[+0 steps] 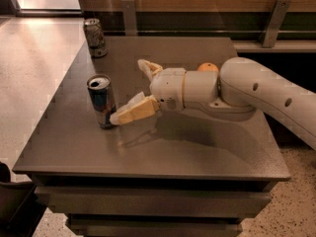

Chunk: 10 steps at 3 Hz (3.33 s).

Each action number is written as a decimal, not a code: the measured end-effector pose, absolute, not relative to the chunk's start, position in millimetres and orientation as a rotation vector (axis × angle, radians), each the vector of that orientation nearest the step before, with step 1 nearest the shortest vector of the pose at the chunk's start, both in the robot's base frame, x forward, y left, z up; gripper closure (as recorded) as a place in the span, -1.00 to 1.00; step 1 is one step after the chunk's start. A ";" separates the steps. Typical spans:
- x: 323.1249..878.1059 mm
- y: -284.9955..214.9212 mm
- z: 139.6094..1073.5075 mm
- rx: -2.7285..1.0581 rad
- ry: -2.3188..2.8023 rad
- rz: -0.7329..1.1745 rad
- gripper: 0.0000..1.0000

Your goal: Move redbull can near 7up can

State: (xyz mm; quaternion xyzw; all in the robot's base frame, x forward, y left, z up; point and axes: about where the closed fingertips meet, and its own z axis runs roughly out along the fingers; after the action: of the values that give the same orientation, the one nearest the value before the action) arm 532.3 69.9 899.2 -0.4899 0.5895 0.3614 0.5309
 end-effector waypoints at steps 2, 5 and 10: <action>525.6 96.5 887.1 -1.142 1.376 0.923 -1.00; 521.1 113.5 890.2 -1.145 1.361 0.952 -0.21; 536.3 111.2 908.2 -1.149 1.379 0.933 1.00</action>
Offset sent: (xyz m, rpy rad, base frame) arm -0.0098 0.0367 -0.0165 0.0896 0.0313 0.0257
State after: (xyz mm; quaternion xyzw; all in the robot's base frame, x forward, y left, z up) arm 536.3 111.2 908.2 -0.4816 0.5777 0.3909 0.5306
